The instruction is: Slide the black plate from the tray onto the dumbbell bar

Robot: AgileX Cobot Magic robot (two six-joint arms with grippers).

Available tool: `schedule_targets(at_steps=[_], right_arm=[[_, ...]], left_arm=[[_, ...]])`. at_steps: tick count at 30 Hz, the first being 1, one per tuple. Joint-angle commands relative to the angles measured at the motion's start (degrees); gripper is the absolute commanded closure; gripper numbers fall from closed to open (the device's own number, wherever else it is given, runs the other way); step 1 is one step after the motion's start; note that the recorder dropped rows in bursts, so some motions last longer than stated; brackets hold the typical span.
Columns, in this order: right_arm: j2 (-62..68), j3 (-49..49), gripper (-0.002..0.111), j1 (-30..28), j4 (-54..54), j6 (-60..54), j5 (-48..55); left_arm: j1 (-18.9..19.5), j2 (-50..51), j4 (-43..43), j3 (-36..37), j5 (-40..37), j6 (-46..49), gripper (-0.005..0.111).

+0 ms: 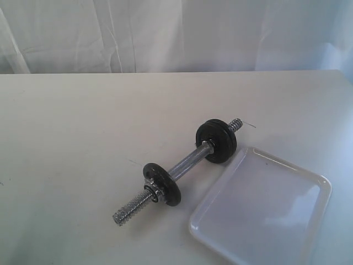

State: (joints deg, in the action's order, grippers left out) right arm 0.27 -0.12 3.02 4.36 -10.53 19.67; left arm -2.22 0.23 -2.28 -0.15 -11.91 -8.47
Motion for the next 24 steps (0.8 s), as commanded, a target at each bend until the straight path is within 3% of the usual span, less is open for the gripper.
schedule_targets(at_steps=[1, 16, 24], right_arm=[[-0.27, 0.12, 0.108, -0.14, 0.14, 0.44, -0.52], [-0.27, 0.12, 0.108, -0.14, 0.55, 1.12, -0.09], [-0.27, 0.12, 0.108, -0.14, 0.55, 8.35, -0.09]], left_arm=[[-0.48, -0.23, -0.37, 0.15, -0.13, -0.36, 0.107], [-0.48, -0.23, -0.37, 0.15, -0.13, -0.36, 0.107], [-0.48, -0.23, -0.37, 0.15, -0.13, -0.37, 0.107]])
